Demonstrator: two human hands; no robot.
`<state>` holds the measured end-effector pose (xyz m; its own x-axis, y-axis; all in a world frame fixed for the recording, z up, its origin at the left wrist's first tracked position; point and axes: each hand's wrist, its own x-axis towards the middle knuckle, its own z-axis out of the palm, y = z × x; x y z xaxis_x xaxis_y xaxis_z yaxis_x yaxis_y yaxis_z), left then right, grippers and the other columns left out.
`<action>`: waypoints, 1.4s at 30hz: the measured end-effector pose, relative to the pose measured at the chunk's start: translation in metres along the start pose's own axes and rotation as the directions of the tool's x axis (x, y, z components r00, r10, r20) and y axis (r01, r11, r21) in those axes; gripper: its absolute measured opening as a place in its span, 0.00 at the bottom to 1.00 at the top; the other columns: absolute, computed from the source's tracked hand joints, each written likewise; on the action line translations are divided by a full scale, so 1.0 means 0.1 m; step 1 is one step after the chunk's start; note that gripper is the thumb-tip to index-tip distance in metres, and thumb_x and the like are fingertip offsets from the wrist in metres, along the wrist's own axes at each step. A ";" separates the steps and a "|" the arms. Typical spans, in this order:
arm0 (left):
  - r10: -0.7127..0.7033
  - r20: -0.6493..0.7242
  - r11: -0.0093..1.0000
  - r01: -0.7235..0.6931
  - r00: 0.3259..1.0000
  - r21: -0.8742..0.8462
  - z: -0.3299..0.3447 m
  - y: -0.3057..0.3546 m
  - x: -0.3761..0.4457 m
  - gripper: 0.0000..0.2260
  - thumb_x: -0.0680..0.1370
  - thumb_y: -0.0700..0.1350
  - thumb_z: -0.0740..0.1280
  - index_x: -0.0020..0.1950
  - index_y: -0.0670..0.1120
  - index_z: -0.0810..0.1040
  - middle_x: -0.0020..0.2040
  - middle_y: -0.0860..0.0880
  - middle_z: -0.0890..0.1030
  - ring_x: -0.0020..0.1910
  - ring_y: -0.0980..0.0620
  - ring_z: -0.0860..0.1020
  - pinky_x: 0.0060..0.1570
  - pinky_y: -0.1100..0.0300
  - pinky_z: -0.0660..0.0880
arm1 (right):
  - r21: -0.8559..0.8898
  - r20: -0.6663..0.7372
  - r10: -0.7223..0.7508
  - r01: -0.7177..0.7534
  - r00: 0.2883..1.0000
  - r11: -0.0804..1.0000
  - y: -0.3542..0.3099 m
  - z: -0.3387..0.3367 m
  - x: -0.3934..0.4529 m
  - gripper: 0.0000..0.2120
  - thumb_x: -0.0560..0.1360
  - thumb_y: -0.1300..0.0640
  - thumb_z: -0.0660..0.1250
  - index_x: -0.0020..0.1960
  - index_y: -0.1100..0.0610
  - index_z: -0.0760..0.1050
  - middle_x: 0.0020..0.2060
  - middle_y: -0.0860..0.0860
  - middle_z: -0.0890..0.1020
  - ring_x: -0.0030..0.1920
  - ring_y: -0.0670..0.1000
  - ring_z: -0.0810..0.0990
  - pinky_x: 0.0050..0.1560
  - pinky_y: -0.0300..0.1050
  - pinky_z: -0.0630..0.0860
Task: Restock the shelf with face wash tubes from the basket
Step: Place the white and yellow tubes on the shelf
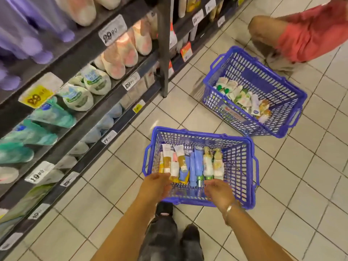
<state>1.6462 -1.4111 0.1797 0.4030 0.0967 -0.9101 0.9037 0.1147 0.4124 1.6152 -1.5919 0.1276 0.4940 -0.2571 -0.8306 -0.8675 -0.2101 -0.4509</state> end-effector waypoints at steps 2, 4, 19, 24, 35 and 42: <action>-0.051 -0.016 0.999 0.051 0.999 0.010 0.07 -0.09 0.38 0.02 0.77 0.38 0.64 0.44 0.42 0.75 0.37 0.46 0.76 0.35 0.51 0.74 0.34 0.62 0.72 | -0.033 -0.022 0.012 -0.013 1.000 0.999 0.10 0.10 0.41 0.12 0.75 0.64 0.62 0.36 0.52 0.73 0.37 0.55 0.76 0.38 0.52 0.73 0.37 0.42 0.68; -0.073 -0.022 0.997 0.074 0.997 0.011 0.13 -0.22 0.78 0.06 0.77 0.36 0.62 0.42 0.43 0.75 0.36 0.46 0.76 0.33 0.52 0.74 0.30 0.65 0.71 | -0.058 -0.035 0.018 -0.020 0.999 0.998 0.21 0.20 0.82 0.14 0.75 0.65 0.61 0.33 0.52 0.71 0.38 0.55 0.75 0.36 0.51 0.70 0.36 0.40 0.65; -0.022 -0.322 0.955 0.116 0.946 0.275 0.56 -1.35 3.50 0.16 0.76 0.43 0.65 0.61 0.38 0.73 0.54 0.39 0.79 0.55 0.40 0.77 0.53 0.53 0.72 | -0.380 -0.008 -0.109 0.097 0.994 0.920 0.97 1.02 3.15 0.15 0.75 0.66 0.59 0.32 0.55 0.64 0.29 0.51 0.67 0.32 0.53 0.69 0.28 0.39 0.60; -0.003 -0.365 0.899 0.162 0.931 0.407 0.64 -1.49 4.02 0.18 0.74 0.46 0.66 0.58 0.34 0.74 0.57 0.34 0.78 0.55 0.37 0.77 0.53 0.48 0.74 | -0.429 0.065 -0.119 0.135 0.991 0.893 1.09 1.25 3.46 0.14 0.77 0.55 0.62 0.55 0.65 0.69 0.46 0.59 0.72 0.50 0.59 0.75 0.45 0.48 0.67; 0.060 -0.257 0.786 0.113 0.965 0.608 0.60 -1.55 4.26 0.19 0.73 0.46 0.69 0.60 0.39 0.71 0.57 0.40 0.78 0.55 0.42 0.77 0.51 0.56 0.74 | -0.606 0.075 -0.092 0.119 0.993 0.787 1.07 1.51 3.60 0.27 0.74 0.53 0.65 0.66 0.64 0.59 0.64 0.62 0.67 0.62 0.63 0.70 0.61 0.54 0.70; -0.007 -0.158 0.913 0.071 0.987 0.403 0.62 -1.45 3.84 0.16 0.76 0.43 0.65 0.59 0.36 0.68 0.54 0.41 0.78 0.53 0.43 0.77 0.50 0.56 0.75 | -0.292 0.153 -0.020 0.065 0.988 0.954 1.01 1.31 3.29 0.09 0.75 0.62 0.63 0.50 0.62 0.64 0.39 0.56 0.72 0.36 0.53 0.73 0.39 0.43 0.71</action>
<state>1.6784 -1.4515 -0.2323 0.3691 0.2512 -0.8948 0.9113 -0.2866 0.2954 1.6819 -1.5738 -0.2341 0.4967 -0.1054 -0.8615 -0.7785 -0.4930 -0.3885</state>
